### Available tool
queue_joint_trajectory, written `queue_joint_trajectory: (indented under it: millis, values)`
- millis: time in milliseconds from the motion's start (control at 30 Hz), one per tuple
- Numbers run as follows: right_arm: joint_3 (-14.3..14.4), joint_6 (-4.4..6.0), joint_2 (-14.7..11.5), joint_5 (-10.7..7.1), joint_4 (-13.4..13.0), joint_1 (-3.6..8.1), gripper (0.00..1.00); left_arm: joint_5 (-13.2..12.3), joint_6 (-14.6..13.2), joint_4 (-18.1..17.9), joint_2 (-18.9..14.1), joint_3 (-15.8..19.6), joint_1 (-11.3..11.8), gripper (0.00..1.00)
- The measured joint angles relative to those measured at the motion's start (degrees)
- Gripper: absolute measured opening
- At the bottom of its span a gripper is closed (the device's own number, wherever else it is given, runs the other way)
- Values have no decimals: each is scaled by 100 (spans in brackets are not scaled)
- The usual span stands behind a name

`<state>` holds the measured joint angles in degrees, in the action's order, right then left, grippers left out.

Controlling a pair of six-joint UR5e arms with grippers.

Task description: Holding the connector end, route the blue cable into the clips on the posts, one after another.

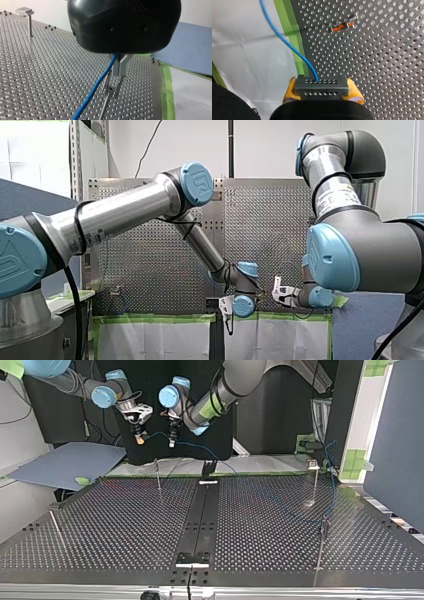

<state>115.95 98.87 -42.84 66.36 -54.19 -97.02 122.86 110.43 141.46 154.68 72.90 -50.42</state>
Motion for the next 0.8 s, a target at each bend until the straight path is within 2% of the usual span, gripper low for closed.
queue_joint_trajectory:
  millis: [300, 633, 800]
  values:
    - [-103, 35, 5, 8, 92, 162, 0, -224, 3, -2, 211, -188, 131, 0]
    - [-249, 77, 7, -38, 202, 206, 0, -411, 5, -9, 372, -423, 234, 0]
    - [-399, 56, 7, -89, 395, 234, 0, -493, 3, -55, 372, -451, 273, 0]
